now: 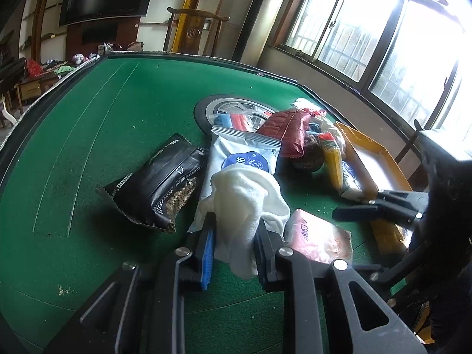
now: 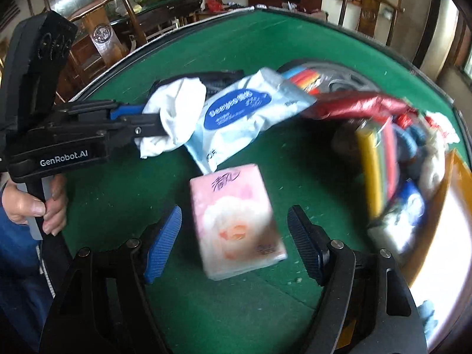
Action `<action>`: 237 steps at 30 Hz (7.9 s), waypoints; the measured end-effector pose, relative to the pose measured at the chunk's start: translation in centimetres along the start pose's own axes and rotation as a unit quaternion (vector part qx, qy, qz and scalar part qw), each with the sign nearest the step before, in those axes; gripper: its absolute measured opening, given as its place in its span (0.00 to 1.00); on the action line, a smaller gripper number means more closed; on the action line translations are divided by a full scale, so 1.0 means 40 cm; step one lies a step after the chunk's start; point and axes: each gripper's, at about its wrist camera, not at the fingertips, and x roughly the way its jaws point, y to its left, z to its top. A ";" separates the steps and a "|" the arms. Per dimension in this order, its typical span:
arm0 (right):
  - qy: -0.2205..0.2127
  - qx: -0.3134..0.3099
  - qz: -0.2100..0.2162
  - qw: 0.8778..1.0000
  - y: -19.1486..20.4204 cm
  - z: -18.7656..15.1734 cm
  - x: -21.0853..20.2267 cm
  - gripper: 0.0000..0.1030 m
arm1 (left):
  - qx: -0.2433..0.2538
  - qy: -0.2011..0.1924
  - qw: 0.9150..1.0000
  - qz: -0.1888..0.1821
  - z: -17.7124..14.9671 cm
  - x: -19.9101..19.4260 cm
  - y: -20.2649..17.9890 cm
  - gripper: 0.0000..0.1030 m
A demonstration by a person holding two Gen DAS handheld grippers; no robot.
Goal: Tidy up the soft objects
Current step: 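Carry the white towel toward the tray while the right gripper grasps and carries the pink tissue pack, then release the white towel and the pink tissue pack into the tray with both grippers, then move both tools back to the pile toward the black pouch and wipe pack, then grasp the black pouch with the left gripper while the right gripper grasps the Deeyeo wipe pack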
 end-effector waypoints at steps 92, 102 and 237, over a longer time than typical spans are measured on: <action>-0.039 0.353 -0.197 0.914 -0.768 -0.275 -0.265 0.58 | 0.284 0.148 0.944 0.079 0.202 0.519 -0.755 0.38; -0.086 0.361 -0.206 0.905 -0.694 -0.304 -0.352 0.69 | 0.255 0.119 0.959 0.018 0.197 0.403 -0.743 0.49; -0.058 0.170 -0.086 0.980 0.064 0.198 0.180 0.64 | 0.085 -0.114 0.910 0.389 0.121 0.014 0.100 0.39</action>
